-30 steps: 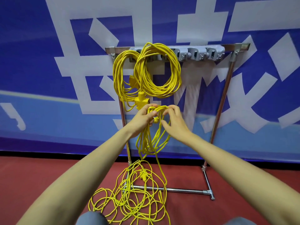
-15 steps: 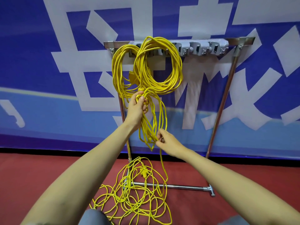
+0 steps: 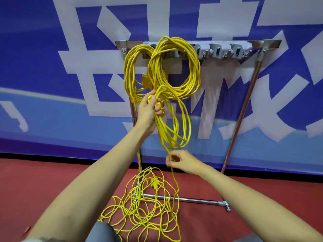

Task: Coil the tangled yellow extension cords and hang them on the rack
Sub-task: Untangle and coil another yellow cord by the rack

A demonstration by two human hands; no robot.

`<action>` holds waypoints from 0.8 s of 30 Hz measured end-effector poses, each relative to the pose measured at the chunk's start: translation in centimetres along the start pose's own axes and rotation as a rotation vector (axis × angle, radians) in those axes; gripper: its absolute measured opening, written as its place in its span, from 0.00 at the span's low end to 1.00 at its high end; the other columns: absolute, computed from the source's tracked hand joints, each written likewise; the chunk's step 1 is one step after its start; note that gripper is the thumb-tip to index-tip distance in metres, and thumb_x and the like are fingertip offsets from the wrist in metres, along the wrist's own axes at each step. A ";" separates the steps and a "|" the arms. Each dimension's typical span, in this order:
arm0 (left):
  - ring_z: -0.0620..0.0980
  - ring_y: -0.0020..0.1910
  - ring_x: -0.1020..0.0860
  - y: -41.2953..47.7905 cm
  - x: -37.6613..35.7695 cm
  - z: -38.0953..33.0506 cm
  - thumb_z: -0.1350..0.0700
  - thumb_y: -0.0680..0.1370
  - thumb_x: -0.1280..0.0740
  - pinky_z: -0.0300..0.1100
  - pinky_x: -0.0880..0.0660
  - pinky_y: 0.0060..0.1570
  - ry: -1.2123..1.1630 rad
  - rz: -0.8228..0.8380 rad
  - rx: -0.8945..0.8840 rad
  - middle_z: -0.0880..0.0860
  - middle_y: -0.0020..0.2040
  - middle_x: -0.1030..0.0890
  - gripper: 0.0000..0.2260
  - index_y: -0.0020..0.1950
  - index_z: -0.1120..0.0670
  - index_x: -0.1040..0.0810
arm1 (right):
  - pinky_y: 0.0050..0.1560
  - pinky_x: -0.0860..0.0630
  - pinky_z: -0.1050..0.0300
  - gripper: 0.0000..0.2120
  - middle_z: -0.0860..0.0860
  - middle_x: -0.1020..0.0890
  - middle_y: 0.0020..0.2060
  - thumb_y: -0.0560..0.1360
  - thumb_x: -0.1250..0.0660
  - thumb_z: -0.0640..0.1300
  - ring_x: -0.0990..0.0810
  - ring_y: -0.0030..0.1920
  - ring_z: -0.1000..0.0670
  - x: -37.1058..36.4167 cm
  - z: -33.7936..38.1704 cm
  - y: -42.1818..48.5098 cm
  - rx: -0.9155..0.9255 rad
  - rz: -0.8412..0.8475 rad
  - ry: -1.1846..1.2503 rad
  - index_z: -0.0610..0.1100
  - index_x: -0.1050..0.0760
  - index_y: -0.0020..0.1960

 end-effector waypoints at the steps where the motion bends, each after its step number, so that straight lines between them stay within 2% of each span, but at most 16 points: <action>1: 0.41 0.25 0.34 0.2 0.0 -0.9 0.61 0.84 0.46 0.32 0.36 0.22 -0.046 0.015 0.015 0.54 0.38 0.30 0.09 0.64 0.60 0.33 | 0.42 0.29 0.60 0.04 0.50 0.22 0.35 0.73 0.32 0.41 0.27 0.36 0.56 -0.1 -1.3 -0.4 -0.037 0.038 -0.096 0.46 0.24 0.40; 4: 0.40 0.24 0.35 1.0 0.2 -4.3 0.61 0.84 0.47 0.30 0.38 0.22 -0.075 0.076 0.077 0.54 0.38 0.29 0.08 0.60 0.58 0.30 | 0.43 0.30 0.55 0.12 0.54 0.28 0.31 0.73 0.34 0.40 0.32 0.36 0.53 0.7 -6.0 -2.5 -0.241 0.072 -0.273 0.51 0.32 0.35; 6: 0.40 0.24 0.35 1.2 0.5 -5.6 0.61 0.84 0.46 0.29 0.39 0.22 -0.032 0.128 0.139 0.54 0.38 0.28 0.08 0.59 0.58 0.29 | 0.42 0.31 0.55 0.11 0.52 0.26 0.33 0.75 0.37 0.39 0.29 0.38 0.50 2.2 -7.7 -3.2 -0.363 -0.036 -0.272 0.50 0.33 0.37; 9: 0.39 0.24 0.36 1.2 1.7 -5.5 0.62 0.84 0.46 0.28 0.38 0.21 -0.063 0.181 0.250 0.54 0.38 0.27 0.09 0.61 0.58 0.29 | 0.34 0.37 0.57 0.09 0.47 0.24 0.37 0.77 0.38 0.42 0.27 0.40 0.47 4.3 -7.7 -1.9 -0.459 -0.164 -0.290 0.46 0.31 0.38; 13: 0.39 0.23 0.35 0.9 3.4 -5.0 0.61 0.83 0.45 0.28 0.37 0.19 -0.046 0.296 0.331 0.53 0.39 0.26 0.08 0.60 0.57 0.30 | 0.31 0.35 0.59 0.18 0.46 0.24 0.34 0.80 0.42 0.52 0.26 0.34 0.47 6.4 -6.8 -0.2 -0.569 -0.280 -0.040 0.44 0.31 0.35; 16: 0.39 0.24 0.35 0.6 4.2 -5.2 0.61 0.82 0.45 0.28 0.37 0.20 0.049 0.338 0.331 0.53 0.40 0.25 0.11 0.64 0.57 0.31 | 0.30 0.38 0.60 0.24 0.46 0.26 0.35 0.77 0.44 0.63 0.31 0.30 0.49 7.6 -6.2 -0.3 -0.657 -0.261 0.093 0.43 0.30 0.37; 19: 0.39 0.24 0.36 0.0 4.2 -5.6 0.60 0.82 0.44 0.28 0.38 0.20 0.149 0.376 0.310 0.53 0.41 0.25 0.11 0.63 0.57 0.29 | 0.37 0.36 0.57 0.31 0.47 0.25 0.35 0.70 0.44 0.74 0.21 0.33 0.47 8.6 -6.0 -1.1 -0.745 -0.204 0.168 0.44 0.30 0.37; 21: 0.39 0.24 0.37 -0.8 4.0 -5.6 0.60 0.81 0.43 0.29 0.39 0.21 0.214 0.398 0.282 0.53 0.40 0.25 0.10 0.60 0.56 0.27 | 0.38 0.35 0.56 0.33 0.47 0.24 0.33 0.67 0.44 0.76 0.18 0.33 0.46 9.1 -6.0 -1.3 -0.790 -0.177 0.169 0.44 0.31 0.38; 24: 0.40 0.24 0.38 -1.7 3.8 -4.9 0.61 0.81 0.43 0.30 0.39 0.21 0.297 0.445 0.248 0.52 0.40 0.24 0.10 0.60 0.56 0.27 | 0.36 0.30 0.58 0.29 0.49 0.30 0.29 0.68 0.37 0.71 0.26 0.28 0.49 9.6 -5.4 -1.6 -0.871 -0.133 0.164 0.43 0.32 0.40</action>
Point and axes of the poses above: each hand's wrist, its own y-axis towards the middle knuckle, its own x-axis out of the back of the hand, z = x × y, the point moved 2 cm from there along y, towards the middle knuckle
